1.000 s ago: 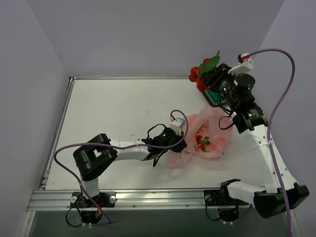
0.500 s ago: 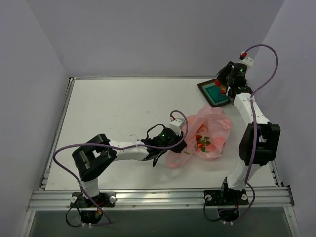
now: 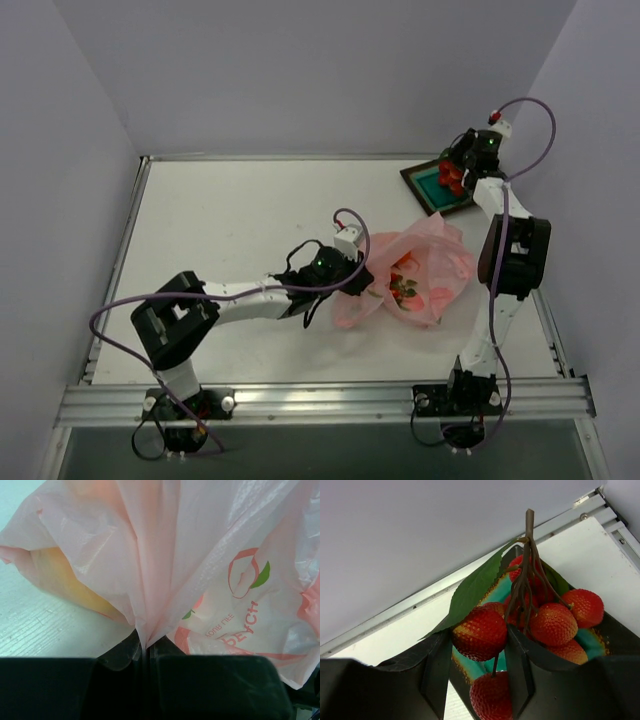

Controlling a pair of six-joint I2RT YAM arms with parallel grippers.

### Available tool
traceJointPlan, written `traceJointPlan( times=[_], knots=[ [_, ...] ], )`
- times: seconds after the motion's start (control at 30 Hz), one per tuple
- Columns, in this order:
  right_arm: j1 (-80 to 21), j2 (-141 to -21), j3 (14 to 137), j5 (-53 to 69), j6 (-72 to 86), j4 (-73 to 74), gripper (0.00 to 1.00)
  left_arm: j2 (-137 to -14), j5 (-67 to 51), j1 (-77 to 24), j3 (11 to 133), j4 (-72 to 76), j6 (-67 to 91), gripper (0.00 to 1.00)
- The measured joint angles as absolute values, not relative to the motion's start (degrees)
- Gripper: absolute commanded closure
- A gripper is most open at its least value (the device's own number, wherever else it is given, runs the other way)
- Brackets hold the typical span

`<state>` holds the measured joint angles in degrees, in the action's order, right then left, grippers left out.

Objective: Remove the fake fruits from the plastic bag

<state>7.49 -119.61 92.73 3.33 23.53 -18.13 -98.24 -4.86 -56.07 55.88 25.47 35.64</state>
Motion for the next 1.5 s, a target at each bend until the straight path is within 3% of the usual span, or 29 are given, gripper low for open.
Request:
traceJointPlan(
  times=[0.1, 0.17, 0.4, 0.53, 0.63, 0.7, 0.9, 0.97, 1.0, 1.03, 1.13, 1.33, 1.5],
  knots=[
    [7.8, -121.8, 93.9, 4.1, 23.5, -19.5, 0.98, -98.3, -5.1, -55.9, 55.9, 25.5, 35.7, 0.98],
    [7.9, -123.7, 94.6, 4.4, 23.5, -19.8, 0.92, -98.3, -5.5, -55.9, 55.9, 25.5, 35.7, 0.98],
    [7.9, -127.2, 94.7, 6.1, 23.6, -18.7, 0.52, -99.0, -6.0, -55.9, 55.9, 25.6, 36.2, 0.98],
    [7.9, -125.9, 94.7, 6.5, 23.8, -18.0, 0.24, -99.2, -6.2, -55.9, 55.9, 25.9, 36.4, 0.98],
    [7.9, -122.7, 94.3, 6.5, 23.9, -16.3, 0.1, -99.5, -6.2, -55.9, 55.9, 26.1, 36.6, 0.98],
    [7.9, -118.5, 92.4, 6.5, 23.9, -15.3, 0.09, -99.6, -6.3, -55.9, 55.9, 26.2, 36.7, 0.98],
    [7.4, -96.3, 79.4, 6.4, 25.7, -15.5, 0.15, -99.6, -6.3, -56.2, 55.9, 26.4, 36.6, 0.98],
    [6.7, -86.7, 71.9, 6.3, 26.6, -17.2, 0.34, -99.6, -6.2, -56.2, 55.9, 26.4, 36.6, 0.98],
    [5.7, -80.9, 67.5, 6.0, 27.2, -18.1, 0.58, -99.6, -6.2, -56.2, 55.9, 26.5, 36.6, 0.98],
    [4.5, -76.1, 63.7, 6.0, 27.6, -18.5, 0.72, -99.6, -6.2, -56.2, 55.9, 26.5, 36.6, 0.98],
    [-1.1, -63.6, 54.8, 6.5, 29.3, -18.2, 0.96, -99.6, -6.2, -56.2, 55.9, 26.4, 36.6, 0.98],
    [-18.0, -41.7, 45.2, 7.5, 30.5, -6.6, 0.98, -99.3, -6.0, -56.1, 55.9, 26.4, 36.5, 0.98],
    [-21.5, -29.6, 38.9, 7.4, 33.5, 0.8, 0.98, -98.4, -6.0, -56.1, 55.9, 26.3, 36.7, 0.98]
  ],
)
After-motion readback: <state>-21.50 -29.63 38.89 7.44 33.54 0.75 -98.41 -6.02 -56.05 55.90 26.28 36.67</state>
